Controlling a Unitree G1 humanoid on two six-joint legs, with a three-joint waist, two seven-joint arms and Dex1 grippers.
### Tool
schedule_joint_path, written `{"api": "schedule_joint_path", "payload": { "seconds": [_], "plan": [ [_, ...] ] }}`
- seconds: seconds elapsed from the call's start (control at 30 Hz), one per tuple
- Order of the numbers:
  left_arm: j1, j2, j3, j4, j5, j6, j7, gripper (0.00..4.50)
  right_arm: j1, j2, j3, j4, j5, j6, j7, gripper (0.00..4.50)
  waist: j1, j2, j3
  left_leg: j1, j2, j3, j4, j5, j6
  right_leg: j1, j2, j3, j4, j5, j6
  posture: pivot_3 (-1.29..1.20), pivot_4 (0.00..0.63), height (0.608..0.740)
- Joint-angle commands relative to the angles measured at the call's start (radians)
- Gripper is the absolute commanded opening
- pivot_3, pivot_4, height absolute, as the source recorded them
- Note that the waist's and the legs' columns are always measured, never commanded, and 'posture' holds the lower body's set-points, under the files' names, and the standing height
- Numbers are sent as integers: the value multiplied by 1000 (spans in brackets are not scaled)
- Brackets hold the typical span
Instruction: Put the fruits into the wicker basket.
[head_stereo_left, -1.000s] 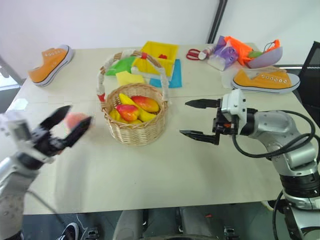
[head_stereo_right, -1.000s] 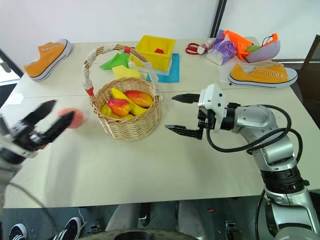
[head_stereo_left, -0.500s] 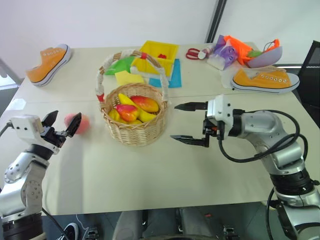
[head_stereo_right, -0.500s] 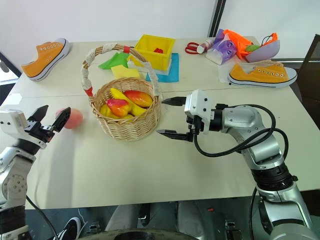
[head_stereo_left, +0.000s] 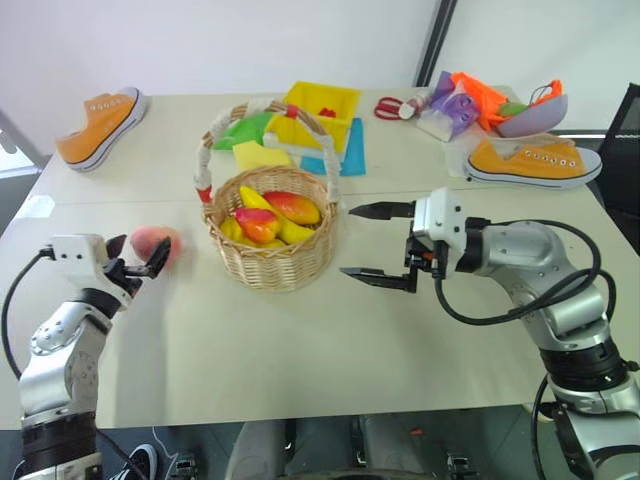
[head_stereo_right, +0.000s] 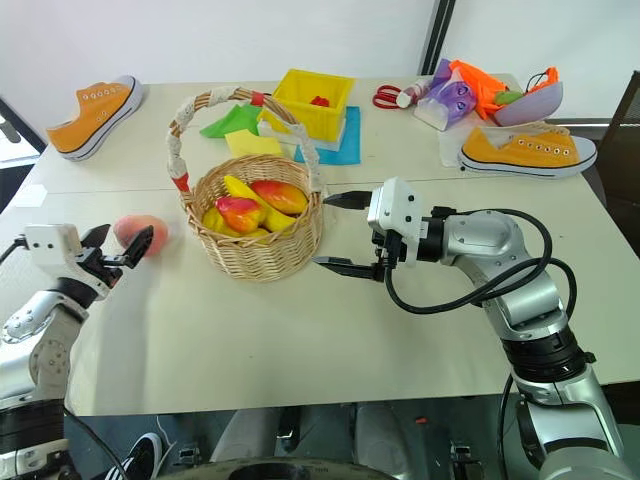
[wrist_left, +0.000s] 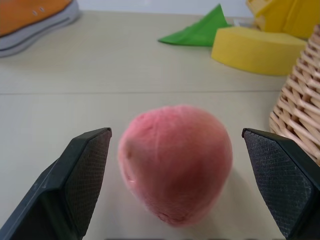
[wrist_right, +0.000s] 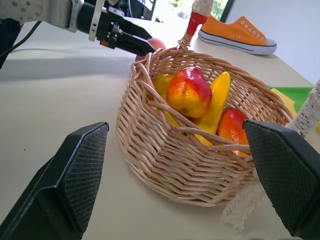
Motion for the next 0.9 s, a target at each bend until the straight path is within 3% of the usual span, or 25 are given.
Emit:
{"api": "schedule_joint_path", "payload": {
  "seconds": [0.03, 0.17, 0.37, 0.57, 0.8, 0.9],
  "plan": [
    [-23, -3, -9, 17, 18, -7, 7, 4482, -13, 2, -17, -38, 3, -8, -8, 4500, 0, 0, 0, 0, 0, 0, 0, 0, 0, 0, 0, 0, 0, 0, 0, 0, 150, 740],
    [-53, -22, -5, 64, 18, -4, 27, 4482, -17, -2, -20, -34, -1, -10, -8, 4500, 0, 0, 0, 0, 0, 0, 0, 0, 0, 0, 0, 0, 0, 0, 0, 0, 150, 740],
    [-66, -28, -4, 81, 33, -23, 33, 2745, -18, -3, -26, -30, -2, -10, -9, 4500, -1, 0, 0, 0, 0, 0, 0, 0, 0, 0, 0, 0, 0, 0, 0, 0, 150, 740],
    [-40, -27, 54, 9, -19, -45, 24, 2745, -17, -2, -28, -23, -10, -16, -9, 4500, -1, 0, 0, 0, 0, 0, 0, 0, 0, 0, 0, 0, 1, 0, 0, 0, 150, 740],
    [256, 101, 243, -316, -422, 78, -371, 2745, -17, -14, -59, -3, 8, -15, 9, 4500, -10, 0, 0, -1, 1, 0, -2, 0, -1, -2, 0, 0, 0, 0, 0, 0, 150, 740],
    [289, 154, 291, -427, -617, 180, -377, 2745, -17, -21, -74, 20, 8, -20, 23, 4500, 2, 1, 0, 0, 1, 0, -3, 0, -1, -2, -1, 0, -1, -1, -3, 0, 150, 740]
  ]
}}
